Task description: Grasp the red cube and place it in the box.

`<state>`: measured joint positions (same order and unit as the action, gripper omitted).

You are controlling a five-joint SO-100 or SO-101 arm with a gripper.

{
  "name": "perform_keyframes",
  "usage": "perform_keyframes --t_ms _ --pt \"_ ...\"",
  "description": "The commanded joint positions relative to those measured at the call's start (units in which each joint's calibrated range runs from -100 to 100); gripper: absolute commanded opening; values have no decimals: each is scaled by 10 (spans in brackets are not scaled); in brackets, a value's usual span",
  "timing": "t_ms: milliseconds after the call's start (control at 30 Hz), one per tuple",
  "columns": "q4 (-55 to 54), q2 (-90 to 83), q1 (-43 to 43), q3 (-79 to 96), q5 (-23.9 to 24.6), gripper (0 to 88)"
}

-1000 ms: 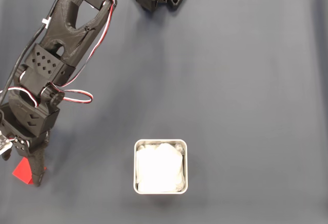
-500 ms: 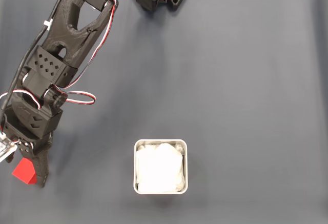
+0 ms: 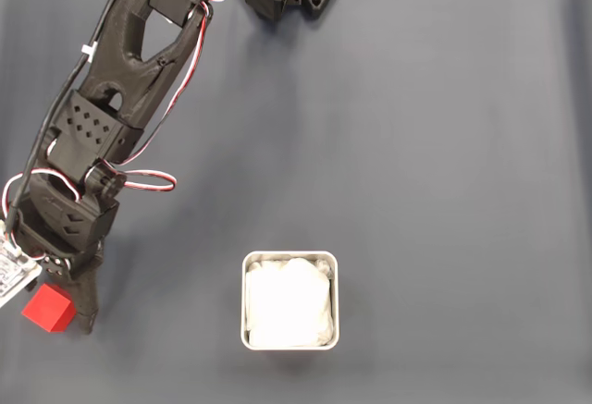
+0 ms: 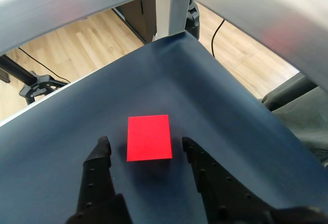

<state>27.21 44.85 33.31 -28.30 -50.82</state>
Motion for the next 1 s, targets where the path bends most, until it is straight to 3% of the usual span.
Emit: perform_keyframes --t_ms 0,967 --pt "-9 -8 -7 -6 -3 331" --pt "-17 -1 -23 -27 11 332"
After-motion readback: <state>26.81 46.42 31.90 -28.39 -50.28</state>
